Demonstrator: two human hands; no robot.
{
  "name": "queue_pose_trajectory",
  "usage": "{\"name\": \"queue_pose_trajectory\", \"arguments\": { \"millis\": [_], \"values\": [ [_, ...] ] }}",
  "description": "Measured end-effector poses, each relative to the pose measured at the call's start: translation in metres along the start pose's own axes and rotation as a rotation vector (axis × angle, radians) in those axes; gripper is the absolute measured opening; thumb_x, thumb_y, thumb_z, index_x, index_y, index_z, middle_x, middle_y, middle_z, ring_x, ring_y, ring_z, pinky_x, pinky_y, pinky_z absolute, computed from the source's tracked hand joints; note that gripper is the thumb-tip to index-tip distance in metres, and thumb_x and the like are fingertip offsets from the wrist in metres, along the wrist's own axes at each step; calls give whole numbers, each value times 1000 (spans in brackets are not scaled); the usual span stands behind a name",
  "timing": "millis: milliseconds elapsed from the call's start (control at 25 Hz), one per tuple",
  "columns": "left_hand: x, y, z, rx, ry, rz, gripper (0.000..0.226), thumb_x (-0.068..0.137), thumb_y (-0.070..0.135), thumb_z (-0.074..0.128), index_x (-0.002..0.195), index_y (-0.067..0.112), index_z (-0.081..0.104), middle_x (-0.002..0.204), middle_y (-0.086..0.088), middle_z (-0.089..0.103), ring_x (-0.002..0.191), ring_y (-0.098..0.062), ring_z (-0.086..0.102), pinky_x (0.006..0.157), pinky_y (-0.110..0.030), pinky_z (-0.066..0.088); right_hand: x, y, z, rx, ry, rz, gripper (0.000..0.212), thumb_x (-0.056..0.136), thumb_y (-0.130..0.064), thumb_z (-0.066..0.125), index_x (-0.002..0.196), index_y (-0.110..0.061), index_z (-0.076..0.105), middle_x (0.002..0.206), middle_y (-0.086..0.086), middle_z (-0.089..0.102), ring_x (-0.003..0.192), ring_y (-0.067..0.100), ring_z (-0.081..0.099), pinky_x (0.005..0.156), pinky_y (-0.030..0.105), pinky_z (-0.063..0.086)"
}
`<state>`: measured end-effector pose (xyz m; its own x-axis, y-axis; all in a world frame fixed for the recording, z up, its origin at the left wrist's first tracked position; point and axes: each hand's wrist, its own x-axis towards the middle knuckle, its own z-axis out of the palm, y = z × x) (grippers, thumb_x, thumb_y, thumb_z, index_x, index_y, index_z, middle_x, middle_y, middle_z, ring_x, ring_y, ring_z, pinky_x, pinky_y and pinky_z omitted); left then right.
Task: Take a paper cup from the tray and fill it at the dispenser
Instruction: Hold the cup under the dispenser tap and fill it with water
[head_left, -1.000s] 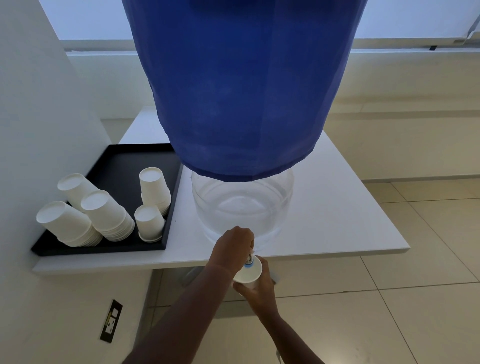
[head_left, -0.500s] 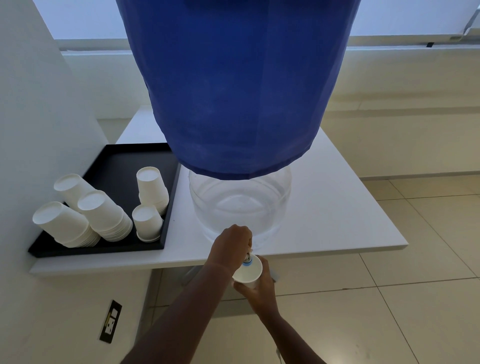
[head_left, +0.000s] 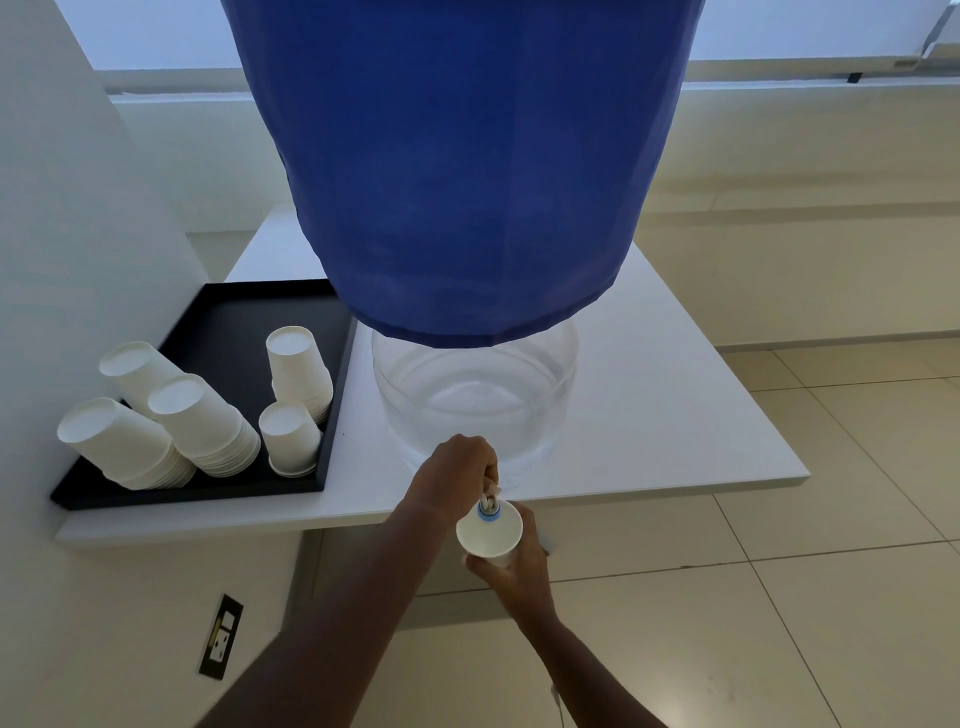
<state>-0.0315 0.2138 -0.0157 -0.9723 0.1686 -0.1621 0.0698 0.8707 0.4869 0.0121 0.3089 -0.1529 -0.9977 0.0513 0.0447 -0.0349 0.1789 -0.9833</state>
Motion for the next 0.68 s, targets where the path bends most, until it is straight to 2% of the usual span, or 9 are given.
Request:
{"name": "queue_pose_trajectory", "arguments": {
  "millis": [80, 240, 360, 440, 560, 680],
  "values": [
    [2, -1, -2, -11, -12, 0, 15, 81, -9, 57, 86, -5, 71, 95, -20, 75, 86, -30, 69, 71, -25, 47, 0, -1, -2, 2, 2, 3, 59, 48, -28, 72, 99, -33, 43, 100, 6, 58, 89, 14, 57, 69, 4, 44],
    [2, -1, -1, -18, -8, 7, 15, 81, -8, 58, 85, -5, 72, 93, -21, 75, 82, -29, 70, 71, -25, 49, 0, -1, -4, -7, -5, -10, 58, 52, -20, 73, 99, -32, 42, 98, 5, 56, 88, 11, 56, 69, 2, 44],
    [2, -1, 0, -12, 2, 14, 15, 83, -8, 57, 87, -5, 72, 94, -20, 75, 82, -28, 71, 77, -29, 55, -1, -3, -3, -14, -6, -11, 60, 52, -25, 73, 103, -28, 42, 100, 5, 56, 90, 14, 56, 70, 2, 44],
    [1, -1, 0, -6, 16, 13, 16, 83, -8, 56, 86, -5, 71, 93, -20, 75, 82, -28, 71, 78, -31, 56, -2, -4, -3, -15, -14, -7, 63, 50, -32, 72, 105, -24, 42, 102, 6, 57, 92, 18, 56, 72, 4, 45],
    [1, -2, 2, -3, 31, 12, 17, 83, -8, 55, 86, -4, 71, 93, -19, 75, 82, -28, 70, 79, -32, 56, -3, -6, -3, -18, -21, 3, 63, 51, -29, 73, 106, -23, 43, 104, 9, 58, 95, 21, 57, 76, 14, 47],
    [0, -2, 3, -14, 37, 11, 17, 85, -8, 54, 88, -4, 71, 94, -19, 75, 83, -27, 70, 81, -32, 56, -3, -7, -2, -30, -27, 11, 72, 49, -36, 71, 112, -12, 45, 106, 12, 59, 96, 22, 57, 77, 16, 47]
  ]
}}
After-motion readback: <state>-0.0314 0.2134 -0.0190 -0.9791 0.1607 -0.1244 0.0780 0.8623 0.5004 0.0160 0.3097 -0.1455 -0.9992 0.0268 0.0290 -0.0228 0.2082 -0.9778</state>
